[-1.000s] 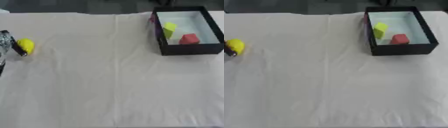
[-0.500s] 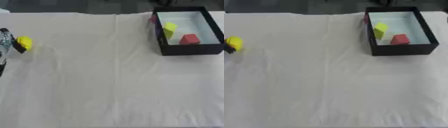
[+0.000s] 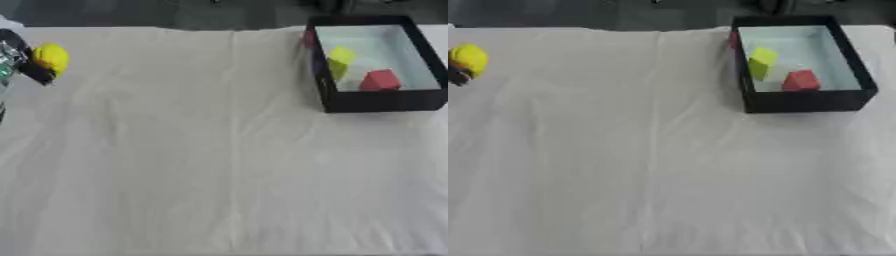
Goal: Pick up the objects with one hand, pass them to the other hand, and then place them into the box on the other side of the table.
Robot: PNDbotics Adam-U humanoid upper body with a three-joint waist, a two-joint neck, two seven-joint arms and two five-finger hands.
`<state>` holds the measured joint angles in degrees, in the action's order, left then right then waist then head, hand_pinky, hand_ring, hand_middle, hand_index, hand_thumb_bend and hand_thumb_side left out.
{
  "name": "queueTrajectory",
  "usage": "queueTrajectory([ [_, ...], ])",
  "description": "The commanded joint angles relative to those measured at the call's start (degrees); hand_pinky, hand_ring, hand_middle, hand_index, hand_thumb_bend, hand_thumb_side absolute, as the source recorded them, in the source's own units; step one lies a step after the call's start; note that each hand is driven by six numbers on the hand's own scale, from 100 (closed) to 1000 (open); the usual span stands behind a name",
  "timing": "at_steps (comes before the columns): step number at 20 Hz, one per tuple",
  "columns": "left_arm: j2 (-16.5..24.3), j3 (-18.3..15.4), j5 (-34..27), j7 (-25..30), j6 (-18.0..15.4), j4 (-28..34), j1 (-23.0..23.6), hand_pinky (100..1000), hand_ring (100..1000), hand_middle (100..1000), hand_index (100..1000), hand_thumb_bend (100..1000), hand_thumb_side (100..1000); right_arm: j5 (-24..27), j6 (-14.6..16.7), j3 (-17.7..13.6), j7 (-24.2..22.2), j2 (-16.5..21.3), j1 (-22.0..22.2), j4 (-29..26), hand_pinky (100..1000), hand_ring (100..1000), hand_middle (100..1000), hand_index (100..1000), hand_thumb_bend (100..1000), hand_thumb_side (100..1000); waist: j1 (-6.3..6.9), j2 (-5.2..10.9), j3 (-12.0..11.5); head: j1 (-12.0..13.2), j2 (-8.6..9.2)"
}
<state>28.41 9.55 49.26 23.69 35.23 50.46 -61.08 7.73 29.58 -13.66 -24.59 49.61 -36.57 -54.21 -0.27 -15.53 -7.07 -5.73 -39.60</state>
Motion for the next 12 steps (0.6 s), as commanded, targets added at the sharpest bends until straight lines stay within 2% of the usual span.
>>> queueTrajectory([
  [1,2.89,0.75,-3.91,-1.87,-0.62,5.38,0.29,654,618,538,475,100,100,1.09,-0.27,-0.46,-0.09,2.79,-0.99,-1.39,1000,1000,1000,1000,100,415,-0.18,1.83,-0.01,-0.35,0.24],
  [12,5.50,5.04,-17.31,-9.04,-1.13,18.36,6.29,630,597,522,459,100,100,2.61,-0.34,-0.54,-0.28,3.67,-0.93,-1.67,1000,1000,1000,1000,100,418,-0.23,2.30,-0.10,-1.37,0.89],
])
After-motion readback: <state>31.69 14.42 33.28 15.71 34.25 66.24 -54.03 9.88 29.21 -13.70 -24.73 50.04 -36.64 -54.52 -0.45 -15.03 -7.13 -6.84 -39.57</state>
